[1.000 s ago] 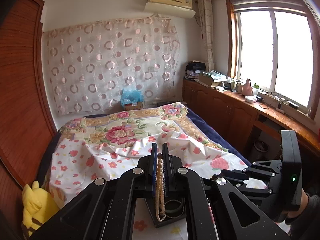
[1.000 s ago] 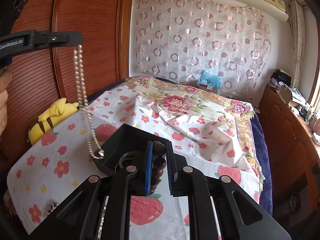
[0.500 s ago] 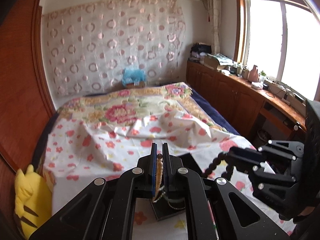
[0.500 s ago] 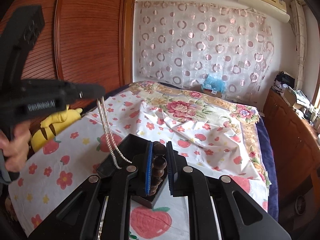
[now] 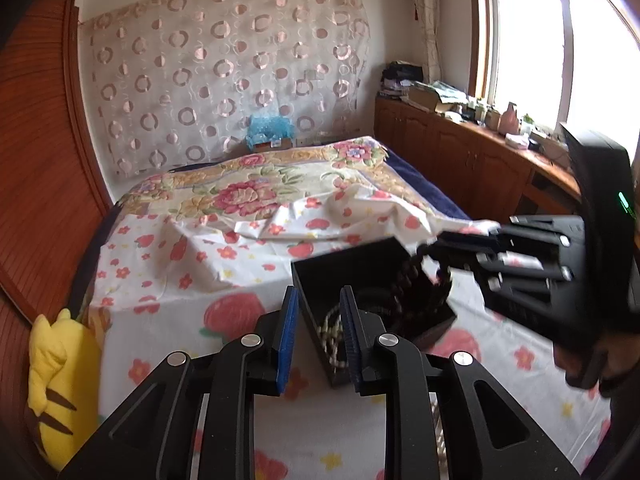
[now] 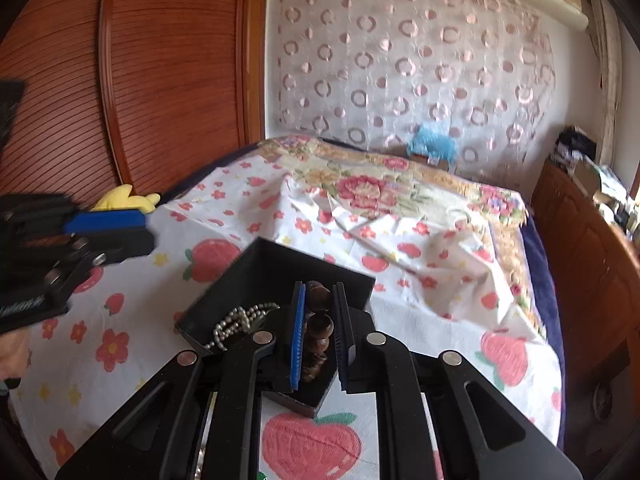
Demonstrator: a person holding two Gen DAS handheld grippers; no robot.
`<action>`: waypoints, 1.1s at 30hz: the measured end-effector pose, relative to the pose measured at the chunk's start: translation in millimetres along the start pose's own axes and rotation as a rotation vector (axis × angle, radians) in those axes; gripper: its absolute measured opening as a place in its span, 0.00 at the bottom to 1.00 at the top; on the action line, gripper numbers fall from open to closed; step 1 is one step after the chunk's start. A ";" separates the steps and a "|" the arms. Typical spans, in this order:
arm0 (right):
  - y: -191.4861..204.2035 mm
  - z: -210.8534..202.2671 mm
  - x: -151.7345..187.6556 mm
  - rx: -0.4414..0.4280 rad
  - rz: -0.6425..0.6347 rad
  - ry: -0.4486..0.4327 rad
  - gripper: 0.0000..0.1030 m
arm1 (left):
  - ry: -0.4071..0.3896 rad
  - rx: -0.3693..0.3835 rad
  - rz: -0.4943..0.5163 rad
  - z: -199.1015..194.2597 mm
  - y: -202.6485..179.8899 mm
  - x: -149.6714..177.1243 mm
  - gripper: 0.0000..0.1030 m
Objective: Organize jewelry
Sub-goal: 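Lower the necklace and bead bracelet into the black box, opening both tools, then withdraw both open tools from the box back toward the remaining jewelry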
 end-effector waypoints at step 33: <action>47.3 -85.0 158.6 -0.041 0.069 0.024 0.36 | 0.112 0.069 -0.046 -47.2 -5.9 161.0 0.64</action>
Point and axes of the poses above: each gripper's, at about its wrist camera, not at the fingertips, and z roughly the way its jaws point, y to its left, x to its underside, the point moved 4 cm from there along z, roughly the way its jaws point, and after that the axes turned 5 degrees about y, right-handed, at the moved point
